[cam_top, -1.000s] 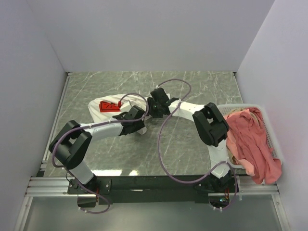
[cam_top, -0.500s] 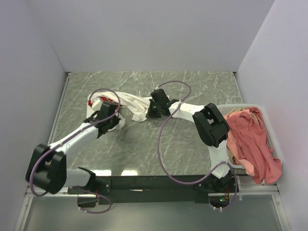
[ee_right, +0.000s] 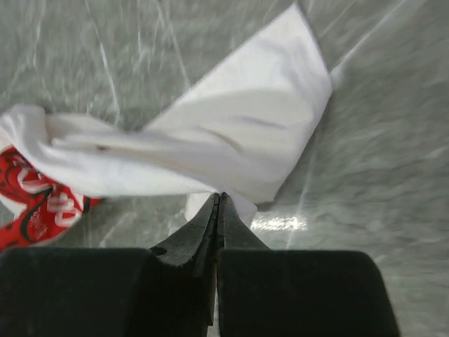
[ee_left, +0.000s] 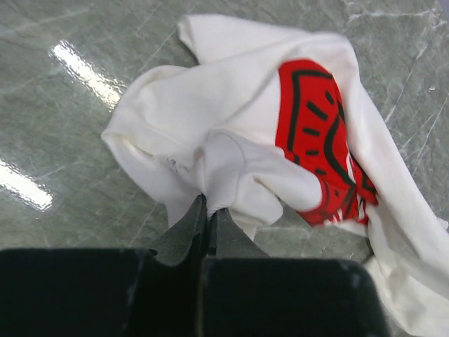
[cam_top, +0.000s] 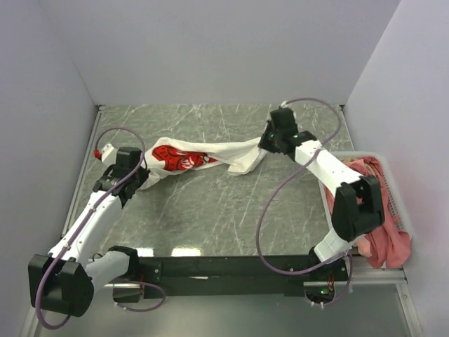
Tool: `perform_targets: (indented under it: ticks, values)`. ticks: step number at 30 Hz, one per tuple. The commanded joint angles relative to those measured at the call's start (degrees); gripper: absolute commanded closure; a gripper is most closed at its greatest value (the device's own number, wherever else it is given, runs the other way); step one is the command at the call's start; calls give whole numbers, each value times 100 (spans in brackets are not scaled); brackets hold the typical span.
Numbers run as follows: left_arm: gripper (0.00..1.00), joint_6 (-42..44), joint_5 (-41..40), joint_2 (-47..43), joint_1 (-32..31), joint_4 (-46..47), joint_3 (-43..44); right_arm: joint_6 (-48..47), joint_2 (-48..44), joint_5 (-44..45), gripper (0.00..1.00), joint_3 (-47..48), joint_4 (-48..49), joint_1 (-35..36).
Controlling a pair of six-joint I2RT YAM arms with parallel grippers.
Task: Fold and stack the t-shirts
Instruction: Flatten the tshirt out
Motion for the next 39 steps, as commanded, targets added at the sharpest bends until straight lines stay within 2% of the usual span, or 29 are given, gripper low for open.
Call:
perform_targets:
  ticks: [1, 5, 8, 9, 12, 15, 23, 29, 34, 39]
  values:
    - [100, 278, -94, -101, 120, -235, 463, -555, -487, 941, 100, 659, -852, -88]
    - [99, 445, -111, -110, 243, -332, 709, -705, -689, 1295, 100, 1310, -1292, -413]
    - [100, 770, 176, -14, 664, -219, 1060, -837, -664, 1191, 100, 1986, -1573, -650]
    - [99, 831, 344, 47, 970, -210, 1392, -837, -603, 1182, 100, 2501, -1809, -695]
    - [100, 964, 863, 434, 1314, -174, 2112, -828, -313, 918, 100, 3495, -2021, -792]
    - [99, 981, 978, 698, 1360, -438, 2790, -714, -101, 874, 100, 4297, -2329, -783]
    - [100, 1341, 1137, -627, 1368, -507, 2705, -678, -1506, 970, 100, 3834, -2110, -783]
    - [100, 1500, 1119, -937, 1368, -772, 3073, -775, -2228, 1296, 100, 3667, -2137, -792]
    - [100, 1395, 1365, -533, 1368, -597, 3443, -933, -1528, 1428, 100, 4404, -2268, -827]
    - [100, 1167, 1628, 547, 1368, -106, 3505, -978, -314, 1121, 100, 4774, -1603, -1055]
